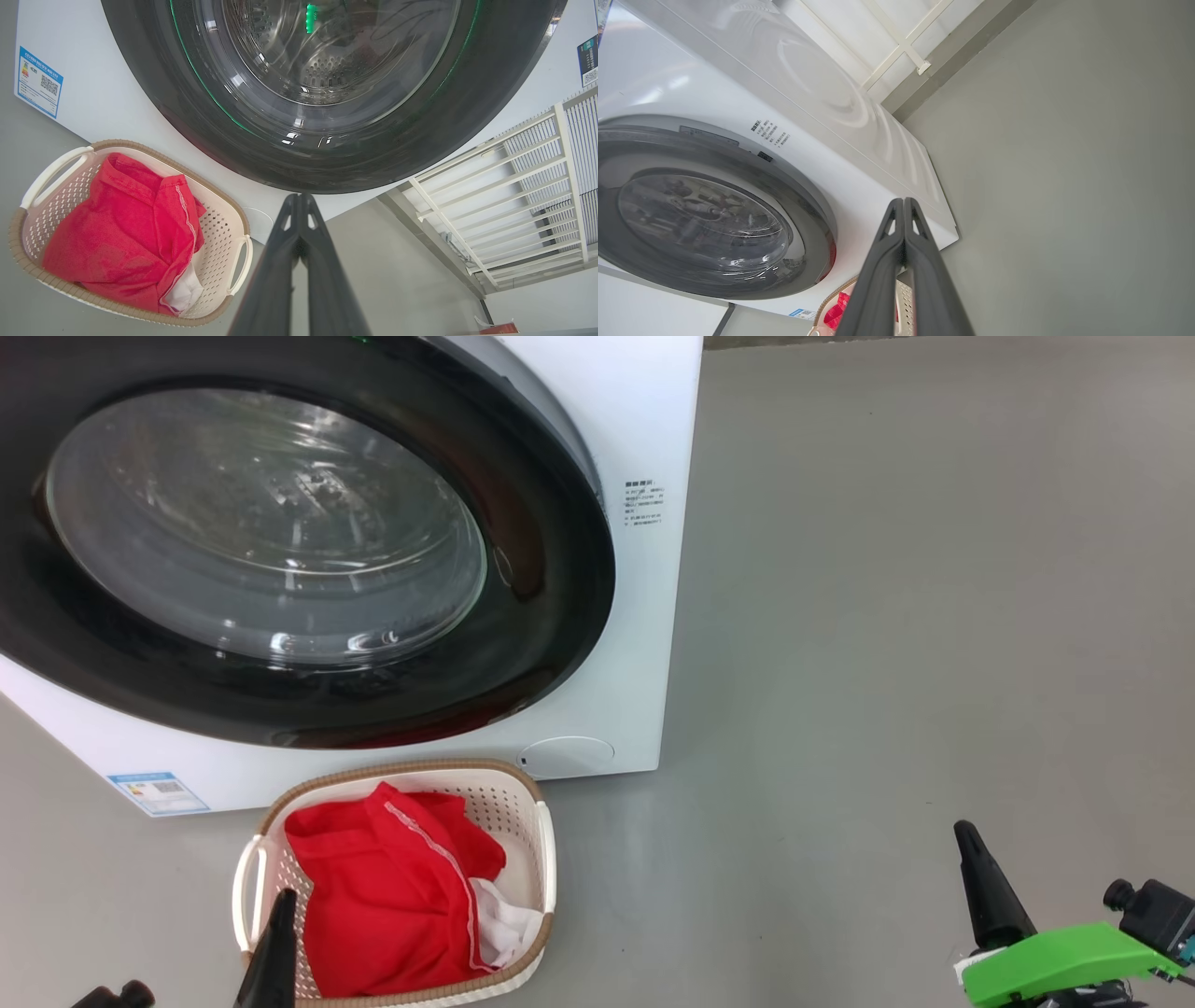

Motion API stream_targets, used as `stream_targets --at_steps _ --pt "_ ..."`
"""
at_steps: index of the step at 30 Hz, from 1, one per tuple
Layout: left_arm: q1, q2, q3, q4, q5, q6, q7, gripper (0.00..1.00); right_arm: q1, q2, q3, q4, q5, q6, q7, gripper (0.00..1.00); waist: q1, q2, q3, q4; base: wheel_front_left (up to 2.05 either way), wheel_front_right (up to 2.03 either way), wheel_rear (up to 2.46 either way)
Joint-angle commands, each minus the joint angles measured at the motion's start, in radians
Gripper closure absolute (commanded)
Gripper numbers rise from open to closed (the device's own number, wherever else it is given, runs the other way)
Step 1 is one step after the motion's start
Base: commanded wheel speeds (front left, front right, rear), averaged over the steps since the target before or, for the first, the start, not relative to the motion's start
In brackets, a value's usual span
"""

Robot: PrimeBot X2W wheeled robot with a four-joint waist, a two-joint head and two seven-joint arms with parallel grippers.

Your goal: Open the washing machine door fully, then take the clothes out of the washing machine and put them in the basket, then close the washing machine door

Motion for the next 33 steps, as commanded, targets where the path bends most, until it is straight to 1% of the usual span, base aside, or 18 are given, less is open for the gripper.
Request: stream_targets --at_steps 1,33 --pt "-0.046 0.011 0.022 -0.018 -0.032 -0.003 0.007 1.0 -0.048 -0.015 0.001 -0.029 0.036 0.0 0.006 1.0 -0.0001 0.0 -0.003 0.001 0.0 0.0 0.0" --pt "-0.082 -0.002 0.042 -0.004 -0.337 -0.005 0.095 1.0 -0.079 -0.023 -0.02 -0.042 0.363 -0.001 0.094 1.0 -0.0001 0.0 -0.041 0.008 0.0 0.0 0.0"
